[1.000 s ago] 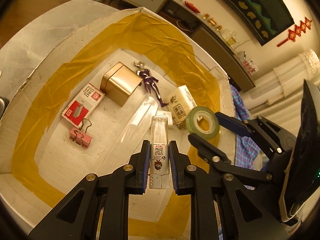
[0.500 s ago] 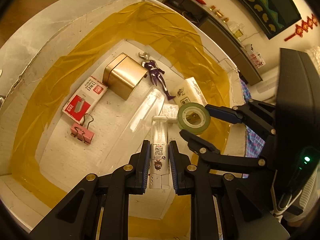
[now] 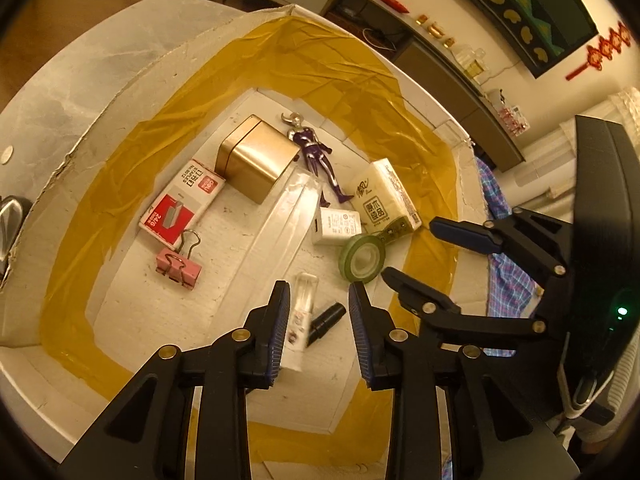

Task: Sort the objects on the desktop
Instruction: 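Open the left tool to drop the tube while the right tool releases the tape roll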

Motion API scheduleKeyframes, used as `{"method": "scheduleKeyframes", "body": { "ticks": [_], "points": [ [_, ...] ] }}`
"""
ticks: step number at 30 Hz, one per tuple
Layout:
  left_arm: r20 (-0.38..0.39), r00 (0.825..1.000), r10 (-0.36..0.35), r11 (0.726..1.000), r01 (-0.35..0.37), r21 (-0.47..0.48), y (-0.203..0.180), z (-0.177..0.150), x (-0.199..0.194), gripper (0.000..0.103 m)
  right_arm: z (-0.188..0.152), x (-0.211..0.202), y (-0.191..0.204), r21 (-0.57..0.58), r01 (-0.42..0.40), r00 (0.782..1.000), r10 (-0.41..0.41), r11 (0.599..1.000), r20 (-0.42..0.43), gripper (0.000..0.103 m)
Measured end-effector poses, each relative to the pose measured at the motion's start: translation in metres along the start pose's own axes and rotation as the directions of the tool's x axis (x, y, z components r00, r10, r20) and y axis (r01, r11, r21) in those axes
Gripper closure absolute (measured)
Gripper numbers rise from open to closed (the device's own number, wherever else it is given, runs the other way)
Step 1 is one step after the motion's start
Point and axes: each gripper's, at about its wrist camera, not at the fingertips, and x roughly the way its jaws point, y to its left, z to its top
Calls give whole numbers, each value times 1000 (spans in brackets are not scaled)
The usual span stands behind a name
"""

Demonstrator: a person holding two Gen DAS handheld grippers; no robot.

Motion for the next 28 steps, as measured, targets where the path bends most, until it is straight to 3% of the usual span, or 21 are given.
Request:
{"method": "scheduleKeyframes", "body": {
  "ticks": [9, 15, 17, 19, 24, 28],
  "points": [
    [58, 998, 36, 998, -38, 43, -1, -13, -25, 71, -16, -30, 13, -12, 12, 1000, -12, 1000, -10, 47],
    [142, 990, 14, 999, -21, 46, 4, -25, -60, 71, -26, -51, 33, -48, 15, 1000, -15, 999, -5, 43],
    [188, 982, 13, 998, -24, 52, 4, -29, -72, 67, -31, -55, 43, -65, 13, 1000, -14, 998, -4, 42],
    [242, 970, 13, 997, -30, 71, 2, -32, -85, 53, -35, -62, 52, -77, 12, 1000, -12, 997, -5, 42],
    [334, 942, 20, 994, -54, 94, -2, -41, -110, 52, -38, -75, 59, -60, 5, 1000, -4, 998, 15, 42],
    [362, 932, 30, 991, -75, 113, -7, -46, -119, 52, -37, -88, 62, -56, 17, 1000, -15, 998, 27, 42]
  ]
}}
